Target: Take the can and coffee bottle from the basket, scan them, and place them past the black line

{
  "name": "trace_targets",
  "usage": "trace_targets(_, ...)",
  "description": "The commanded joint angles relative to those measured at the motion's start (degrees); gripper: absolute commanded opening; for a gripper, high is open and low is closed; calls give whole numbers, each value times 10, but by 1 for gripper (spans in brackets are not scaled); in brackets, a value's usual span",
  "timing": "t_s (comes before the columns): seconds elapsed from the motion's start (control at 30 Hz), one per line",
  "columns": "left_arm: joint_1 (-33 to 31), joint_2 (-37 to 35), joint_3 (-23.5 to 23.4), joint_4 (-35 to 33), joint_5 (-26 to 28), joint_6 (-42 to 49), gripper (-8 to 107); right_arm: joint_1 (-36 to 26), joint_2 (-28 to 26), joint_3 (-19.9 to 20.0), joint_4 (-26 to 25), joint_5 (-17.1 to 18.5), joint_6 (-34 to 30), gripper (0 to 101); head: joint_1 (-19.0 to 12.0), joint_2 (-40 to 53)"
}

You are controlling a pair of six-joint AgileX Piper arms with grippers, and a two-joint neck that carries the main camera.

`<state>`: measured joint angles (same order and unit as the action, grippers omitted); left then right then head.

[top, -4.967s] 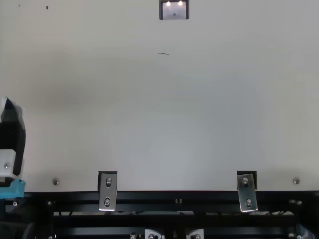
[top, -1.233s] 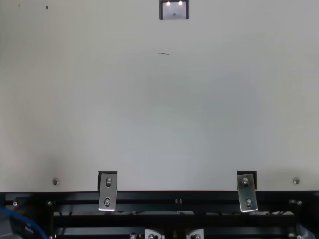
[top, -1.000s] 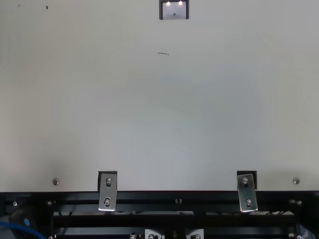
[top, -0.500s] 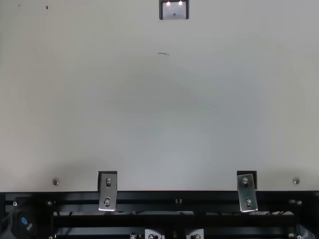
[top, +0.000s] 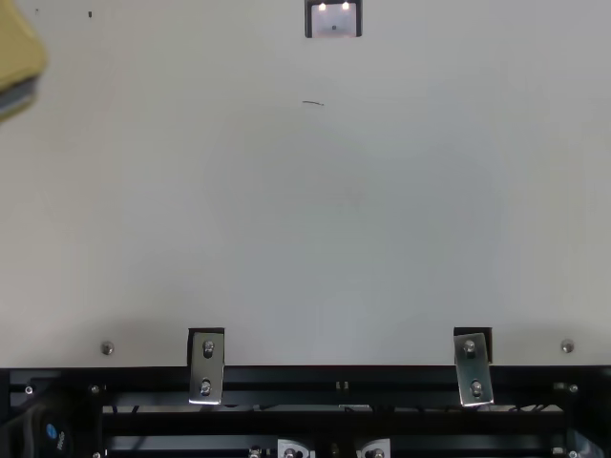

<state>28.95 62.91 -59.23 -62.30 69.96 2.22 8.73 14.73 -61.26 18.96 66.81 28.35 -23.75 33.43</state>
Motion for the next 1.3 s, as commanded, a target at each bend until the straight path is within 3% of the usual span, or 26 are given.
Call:
trace_targets(0.0, -15, -18, 14, -35, -1, -46, 10, 0, 0, 0, 0, 0, 0, 101, -10, 6)
trace_targets(0.7, -73, -115, 117, -217, -1, -273, 10, 0, 0, 0, 0, 0, 0, 101, -10, 6)
trace_targets(1.27, -88, -171, 163, -265, 0, -376, 10, 0, 0, 0, 0, 0, 0, 101, -10, 6)
